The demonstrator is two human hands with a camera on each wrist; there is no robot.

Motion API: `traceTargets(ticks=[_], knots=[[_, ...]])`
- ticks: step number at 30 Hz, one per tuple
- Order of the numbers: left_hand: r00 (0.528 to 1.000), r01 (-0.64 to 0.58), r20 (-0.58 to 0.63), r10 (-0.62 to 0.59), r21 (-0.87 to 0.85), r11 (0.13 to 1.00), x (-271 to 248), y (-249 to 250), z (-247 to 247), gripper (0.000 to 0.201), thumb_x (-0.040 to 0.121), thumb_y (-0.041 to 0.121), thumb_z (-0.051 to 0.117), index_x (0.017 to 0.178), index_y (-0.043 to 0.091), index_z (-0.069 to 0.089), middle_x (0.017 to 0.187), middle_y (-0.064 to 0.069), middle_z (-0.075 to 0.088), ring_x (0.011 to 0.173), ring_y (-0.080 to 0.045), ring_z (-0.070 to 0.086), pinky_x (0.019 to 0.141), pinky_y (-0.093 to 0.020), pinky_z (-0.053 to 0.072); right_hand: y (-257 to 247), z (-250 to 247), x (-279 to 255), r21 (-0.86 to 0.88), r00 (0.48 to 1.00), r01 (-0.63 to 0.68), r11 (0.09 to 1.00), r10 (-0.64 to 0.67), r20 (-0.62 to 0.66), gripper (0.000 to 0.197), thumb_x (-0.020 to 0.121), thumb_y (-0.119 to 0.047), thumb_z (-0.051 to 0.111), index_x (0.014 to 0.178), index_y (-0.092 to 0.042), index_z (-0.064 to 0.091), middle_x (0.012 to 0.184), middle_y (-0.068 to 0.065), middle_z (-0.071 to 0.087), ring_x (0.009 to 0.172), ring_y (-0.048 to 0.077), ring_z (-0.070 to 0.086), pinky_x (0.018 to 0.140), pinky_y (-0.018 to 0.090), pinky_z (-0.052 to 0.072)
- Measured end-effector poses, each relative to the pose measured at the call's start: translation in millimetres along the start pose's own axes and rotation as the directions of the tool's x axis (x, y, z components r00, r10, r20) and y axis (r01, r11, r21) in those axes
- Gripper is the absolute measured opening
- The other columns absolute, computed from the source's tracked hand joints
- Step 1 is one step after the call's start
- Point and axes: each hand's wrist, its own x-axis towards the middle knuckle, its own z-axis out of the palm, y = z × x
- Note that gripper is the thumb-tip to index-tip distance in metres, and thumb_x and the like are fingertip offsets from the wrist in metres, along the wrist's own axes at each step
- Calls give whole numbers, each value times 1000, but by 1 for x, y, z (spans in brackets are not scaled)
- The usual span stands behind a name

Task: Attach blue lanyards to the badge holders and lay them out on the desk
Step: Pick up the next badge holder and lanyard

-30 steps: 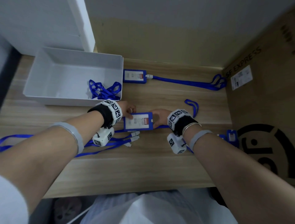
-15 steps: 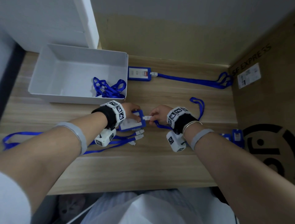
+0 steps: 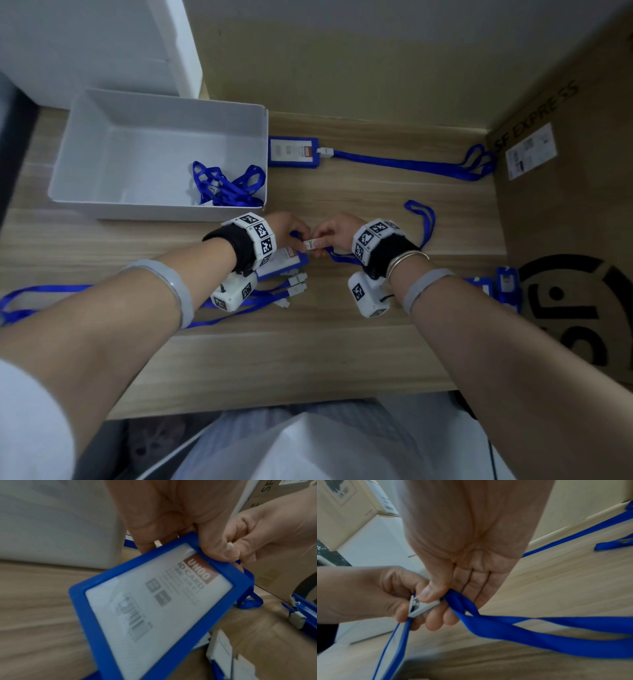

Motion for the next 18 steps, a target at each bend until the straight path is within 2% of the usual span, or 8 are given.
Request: traceTargets(ticks=[3, 6, 7, 9, 11, 13, 16, 18], knots=[[1000, -5, -7, 5, -3, 1000, 0, 2, -1, 20, 87, 17, 60, 104, 7, 66, 90, 0, 58, 87, -13, 52, 63, -11, 34, 4, 0, 1, -12, 999, -12, 1000, 11, -33, 19, 90, -24, 60, 97, -12, 72, 90, 2, 74, 83, 11, 66, 85, 25, 49], [999, 20, -27, -20, -7, 1000, -1, 1, -3, 29, 86, 21, 63, 112, 9, 62, 100, -3, 61, 90, -13, 52, 64, -19, 39, 6, 2, 1, 15, 996, -60, 998, 60, -71, 19, 89, -27, 61, 96, -14, 72, 78, -6, 70, 80, 10, 66, 88, 29, 50], [998, 45, -32, -46, -18, 999, -2, -1, -4, 34, 84, 22, 65, 115, 10, 59, 102, -4, 60, 91, -14, 52, 69, -22, 41, 6, 2, 1, 18, 994, -73, 997, 74, -79, 18, 90, -27, 60, 95, -14, 72, 75, -9, 69, 78, 9, 65, 88, 29, 50], [993, 111, -29, -111, -12, 994, -6, -5, -4, 41, 83, 22, 66, 121, 12, 54, 106, -4, 60, 95, -20, 57, 78, -27, 45, 7, 1, -1, 18, 990, -100, 995, 101, -94, 18, 91, -27, 59, 93, -15, 72, 70, -13, 66, 72, 4, 63, 83, 25, 48], [989, 147, -28, -147, 20, 989, -8, -9, -3, 41, 85, 22, 63, 123, 10, 53, 117, -10, 63, 105, -27, 60, 87, -31, 46, 9, 1, -3, 7, 987, -128, 992, 128, -99, 18, 91, -27, 59, 89, -15, 72, 69, -11, 66, 67, 5, 60, 77, 23, 46], [987, 157, -37, -156, 8, 988, -9, -10, -1, 41, 87, 21, 62, 125, 8, 54, 124, -12, 62, 113, -26, 59, 91, -29, 45, 9, 2, -5, -13, 985, -147, 989, 145, -94, 20, 90, -27, 60, 80, -15, 72, 67, -6, 66, 61, 7, 58, 70, 23, 46], [988, 146, -42, -146, -1, 989, -9, -6, -2, 39, 87, 20, 62, 124, 8, 57, 125, -11, 62, 115, -24, 58, 96, -30, 45, 5, 5, -6, -48, 980, -165, 985, 159, -119, 25, 89, -26, 60, 67, -16, 65, 59, -6, 63, 54, 6, 57, 60, 19, 44], [989, 142, -47, -142, -3, 990, -8, -1, -4, 39, 87, 21, 62, 123, 8, 57, 125, -11, 62, 115, -24, 58, 97, -31, 45, 2, 8, -4, -41, 975, -179, 983, 171, -143, 24, 89, -25, 58, 67, -15, 64, 61, -3, 65, 55, 8, 60, 64, 21, 48]])
